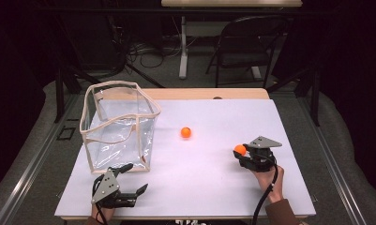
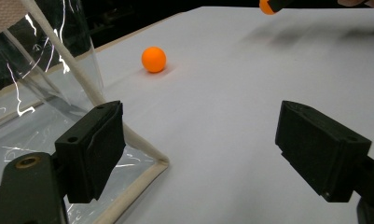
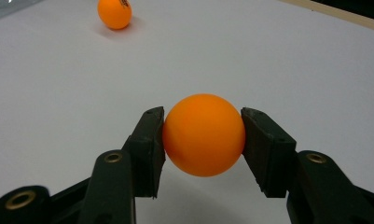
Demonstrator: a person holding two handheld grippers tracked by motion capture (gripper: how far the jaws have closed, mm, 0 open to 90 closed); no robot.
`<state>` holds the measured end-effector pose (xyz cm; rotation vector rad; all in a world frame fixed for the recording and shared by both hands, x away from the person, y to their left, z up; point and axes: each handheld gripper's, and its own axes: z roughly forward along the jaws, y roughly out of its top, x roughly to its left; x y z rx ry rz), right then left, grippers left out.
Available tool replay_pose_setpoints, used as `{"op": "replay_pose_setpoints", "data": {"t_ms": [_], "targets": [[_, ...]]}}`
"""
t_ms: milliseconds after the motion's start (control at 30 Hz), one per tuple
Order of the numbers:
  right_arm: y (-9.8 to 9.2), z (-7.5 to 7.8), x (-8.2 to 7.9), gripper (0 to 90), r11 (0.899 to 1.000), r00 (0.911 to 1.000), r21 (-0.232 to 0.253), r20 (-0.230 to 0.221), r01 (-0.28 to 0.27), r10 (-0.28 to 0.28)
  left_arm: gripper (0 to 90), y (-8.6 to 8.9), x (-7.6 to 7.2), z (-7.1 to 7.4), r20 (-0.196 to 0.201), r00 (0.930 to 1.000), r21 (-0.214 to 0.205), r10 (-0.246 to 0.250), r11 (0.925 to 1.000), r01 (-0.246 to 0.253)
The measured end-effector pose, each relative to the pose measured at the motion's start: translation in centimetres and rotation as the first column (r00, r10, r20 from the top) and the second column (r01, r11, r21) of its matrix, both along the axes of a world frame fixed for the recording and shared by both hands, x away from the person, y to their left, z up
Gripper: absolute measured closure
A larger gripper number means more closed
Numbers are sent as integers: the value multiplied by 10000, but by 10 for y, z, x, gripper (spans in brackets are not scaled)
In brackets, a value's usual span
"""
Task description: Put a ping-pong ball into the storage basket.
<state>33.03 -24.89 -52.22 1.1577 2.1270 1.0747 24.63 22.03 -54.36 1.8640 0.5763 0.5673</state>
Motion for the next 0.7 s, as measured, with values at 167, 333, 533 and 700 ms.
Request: {"op": "replay_pose_setpoints", "data": {"t_ms": [167, 333, 533, 700], "targets": [[2, 3, -1, 509, 10000, 9999, 29, 113, -80, 80, 158, 0, 0, 0, -14, 10000, 32, -76, 10000, 76], [5, 8, -2, 509, 9998, 9995, 90, 233, -194, 192, 159, 0, 0, 0, -12, 10000, 12, -82, 10000, 82], [10, 11, -2, 509, 9995, 9992, 103, 283, -299, 296, 159, 0, -1, 0, -7, 10000, 28, -80, 10000, 80], [16, 14, 0, 510, 9988, 9984, 147, 315, -464, 460, 159, 0, -1, 0, 3, 10000, -11, -76, 10000, 76]]}}
